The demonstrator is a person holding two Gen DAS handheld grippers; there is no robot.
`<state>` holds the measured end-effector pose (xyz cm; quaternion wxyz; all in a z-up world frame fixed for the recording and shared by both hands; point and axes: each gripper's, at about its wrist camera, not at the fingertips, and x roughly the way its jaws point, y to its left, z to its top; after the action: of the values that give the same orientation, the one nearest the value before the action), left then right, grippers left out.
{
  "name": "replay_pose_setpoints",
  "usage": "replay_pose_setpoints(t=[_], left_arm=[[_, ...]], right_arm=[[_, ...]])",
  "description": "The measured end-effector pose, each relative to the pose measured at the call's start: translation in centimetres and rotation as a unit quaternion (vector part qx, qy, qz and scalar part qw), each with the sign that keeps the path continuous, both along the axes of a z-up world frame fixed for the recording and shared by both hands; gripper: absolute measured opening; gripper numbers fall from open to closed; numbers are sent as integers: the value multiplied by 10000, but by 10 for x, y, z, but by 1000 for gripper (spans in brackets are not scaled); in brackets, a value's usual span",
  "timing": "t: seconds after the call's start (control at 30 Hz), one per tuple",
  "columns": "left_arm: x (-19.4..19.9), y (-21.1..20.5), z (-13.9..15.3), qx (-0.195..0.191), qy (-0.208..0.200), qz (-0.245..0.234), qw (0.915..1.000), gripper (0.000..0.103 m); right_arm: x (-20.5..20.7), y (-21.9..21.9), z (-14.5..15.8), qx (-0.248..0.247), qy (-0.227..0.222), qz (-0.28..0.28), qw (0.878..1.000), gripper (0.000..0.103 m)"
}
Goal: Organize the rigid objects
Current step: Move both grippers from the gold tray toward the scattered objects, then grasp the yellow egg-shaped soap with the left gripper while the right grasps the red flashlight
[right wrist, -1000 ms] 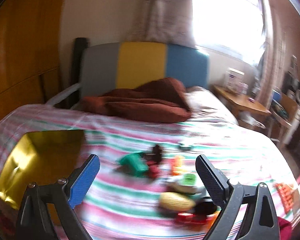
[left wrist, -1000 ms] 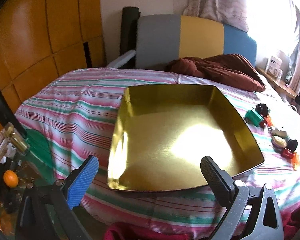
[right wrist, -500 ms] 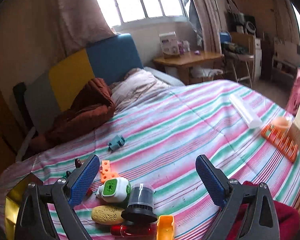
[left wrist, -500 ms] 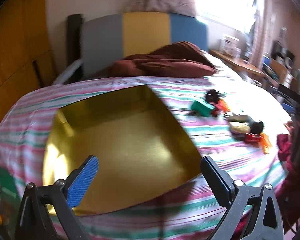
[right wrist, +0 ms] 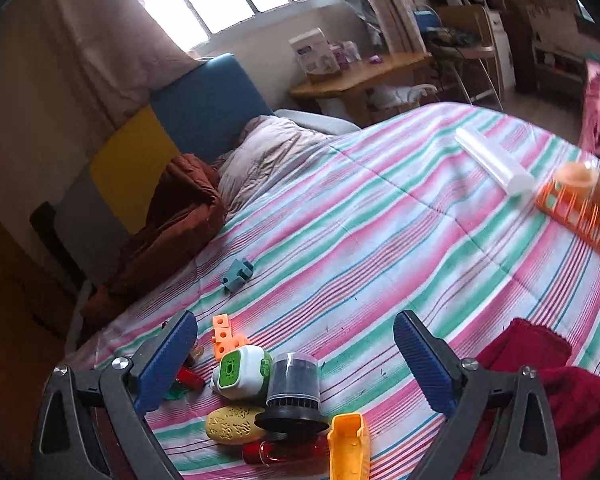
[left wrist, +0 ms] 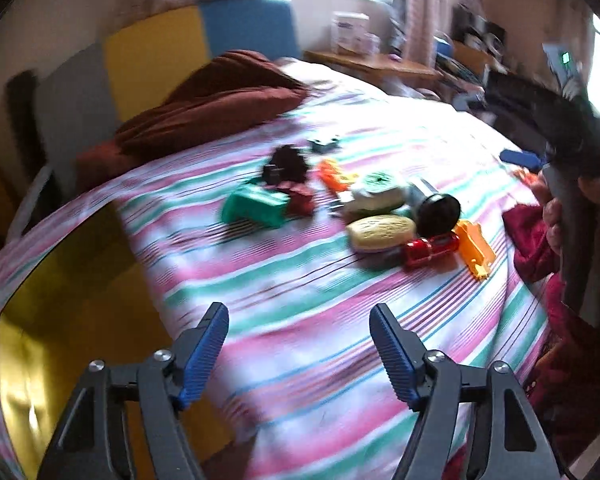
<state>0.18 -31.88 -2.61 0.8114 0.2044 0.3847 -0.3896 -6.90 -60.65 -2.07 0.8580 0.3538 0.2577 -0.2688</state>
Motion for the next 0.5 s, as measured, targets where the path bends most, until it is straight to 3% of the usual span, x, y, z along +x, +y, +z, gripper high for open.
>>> replay_pose_setpoints(t=[0.23,0.5], left_arm=[[22,-74,-24,389,9,-682,9969,72],[37,-129,-47,713,-34,-1354,9882,76]], right_arm=[[4,-1,-5,159,17,146,9998,101],[9,-5,-11,383,13,302,9988,101]])
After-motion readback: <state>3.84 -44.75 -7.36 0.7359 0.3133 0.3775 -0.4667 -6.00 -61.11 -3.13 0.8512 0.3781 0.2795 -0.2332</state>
